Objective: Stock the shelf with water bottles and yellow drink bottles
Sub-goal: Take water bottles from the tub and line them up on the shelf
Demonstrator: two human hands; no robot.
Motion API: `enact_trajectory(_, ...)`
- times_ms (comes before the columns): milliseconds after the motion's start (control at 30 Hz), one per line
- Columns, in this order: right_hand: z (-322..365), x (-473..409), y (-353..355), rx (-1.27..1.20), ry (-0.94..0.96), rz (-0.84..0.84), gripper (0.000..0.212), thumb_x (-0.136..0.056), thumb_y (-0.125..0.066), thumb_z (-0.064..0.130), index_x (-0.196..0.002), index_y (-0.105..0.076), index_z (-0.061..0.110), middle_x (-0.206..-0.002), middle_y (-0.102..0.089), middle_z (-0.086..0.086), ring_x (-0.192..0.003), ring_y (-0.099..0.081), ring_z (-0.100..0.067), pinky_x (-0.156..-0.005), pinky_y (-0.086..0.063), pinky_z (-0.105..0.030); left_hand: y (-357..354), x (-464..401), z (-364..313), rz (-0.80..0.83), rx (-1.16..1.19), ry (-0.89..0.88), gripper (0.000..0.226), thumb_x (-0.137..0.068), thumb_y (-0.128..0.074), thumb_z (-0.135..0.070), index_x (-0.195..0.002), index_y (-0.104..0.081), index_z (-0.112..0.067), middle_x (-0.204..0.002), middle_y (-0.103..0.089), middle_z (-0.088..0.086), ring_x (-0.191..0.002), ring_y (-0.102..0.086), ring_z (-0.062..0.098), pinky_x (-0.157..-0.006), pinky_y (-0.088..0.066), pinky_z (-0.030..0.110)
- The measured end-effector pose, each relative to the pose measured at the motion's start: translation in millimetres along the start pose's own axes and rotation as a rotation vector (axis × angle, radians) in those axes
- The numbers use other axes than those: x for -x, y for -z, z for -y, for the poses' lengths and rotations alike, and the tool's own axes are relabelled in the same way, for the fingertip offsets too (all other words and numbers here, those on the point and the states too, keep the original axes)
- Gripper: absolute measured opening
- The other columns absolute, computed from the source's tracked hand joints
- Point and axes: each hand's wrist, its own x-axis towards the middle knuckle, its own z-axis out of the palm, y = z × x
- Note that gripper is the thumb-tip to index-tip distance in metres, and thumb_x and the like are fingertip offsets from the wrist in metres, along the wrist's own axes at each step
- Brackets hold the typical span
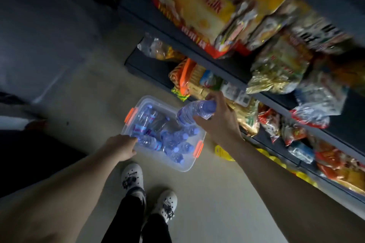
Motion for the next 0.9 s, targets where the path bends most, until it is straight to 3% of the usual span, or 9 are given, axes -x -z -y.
enact_trajectory(233,135.3,41.6,165.7,-0.043,0.135,-0.135,0.049,-0.076,-0.078,0.036,-0.111,-0.044,0.03,-0.09,-0.059,0.012,-0.073,-0.059,-0.017,-0.061,-0.04,-0.027,160.9,128.2,-36.3,-0.296,0.271,-0.153,0.059,-0.088,-0.071,-0.03,-0.14,-0.049,-0.015,-0.131,-0.061,0.01,-0.116,-0.058,0.024,-0.096,-0.042,0.028)
enact_trajectory(400,211.6,61.3,262.0,-0.074,0.237,-0.261,0.051,-0.077,-0.078,0.029,-0.113,-0.042,0.029,-0.093,-0.056,0.02,-0.074,-0.059,-0.009,-0.057,-0.044,-0.024,269.5,222.3,-64.6,-0.593,0.421,-0.377,0.086,-0.078,-0.079,-0.047,-0.149,-0.036,-0.022,-0.13,-0.06,-0.002,-0.111,-0.062,0.016,-0.091,-0.048,0.03)
enact_trajectory(467,238.4,68.0,295.4,-0.093,0.289,-0.294,0.054,-0.076,-0.08,0.025,-0.114,-0.041,0.028,-0.097,-0.057,0.019,-0.079,-0.06,-0.008,-0.059,-0.049,-0.024,305.7,254.8,-79.3,-0.631,0.512,-0.492,0.095,-0.071,-0.083,-0.05,-0.149,-0.034,-0.027,-0.127,-0.059,-0.007,-0.105,-0.063,0.01,-0.089,-0.05,0.027)
enact_trajectory(600,286.0,77.1,350.6,-0.103,0.351,-0.312,0.061,-0.072,-0.08,0.022,-0.119,-0.042,0.026,-0.099,-0.059,0.013,-0.083,-0.063,-0.011,-0.07,-0.056,-0.036,361.7,299.8,-106.3,-0.61,0.646,-0.657,0.08,-0.066,-0.087,-0.046,-0.134,-0.047,-0.031,-0.123,-0.062,-0.016,-0.104,-0.063,0.004,-0.096,-0.051,0.03)
enact_trajectory(667,307.5,79.6,370.5,-0.118,0.373,-0.305,0.062,-0.071,-0.08,0.019,-0.121,-0.043,0.027,-0.1,-0.063,0.01,-0.085,-0.065,-0.01,-0.073,-0.058,-0.036,382.5,316.7,-114.3,-0.63,0.648,-0.691,0.073,-0.068,-0.086,-0.046,-0.131,-0.051,-0.031,-0.119,-0.065,-0.017,-0.106,-0.063,0.005,-0.094,-0.051,0.027)
enact_trajectory(800,338.0,80.5,394.8,-0.181,0.381,-0.347,0.059,-0.075,-0.078,0.02,-0.123,-0.044,0.027,-0.103,-0.067,0.008,-0.093,-0.066,-0.008,-0.082,-0.059,-0.035,411.4,347.8,-116.1,-0.769,0.571,-0.716,0.057,-0.072,-0.082,-0.052,-0.12,-0.058,-0.034,-0.105,-0.066,-0.021,-0.096,-0.063,-0.002,-0.078,-0.045,0.011)
enact_trajectory(900,349.2,83.3,401.0,-0.24,0.356,-0.395,0.06,-0.083,-0.073,0.03,-0.133,-0.04,0.029,-0.109,-0.066,0.011,-0.098,-0.066,-0.01,-0.081,-0.058,-0.033,431.7,373.3,-111.6,-0.815,0.524,-0.74,0.049,-0.071,-0.079,-0.058,-0.113,-0.059,-0.041,-0.102,-0.068,-0.022,-0.091,-0.062,-0.008,-0.081,-0.049,0.017)
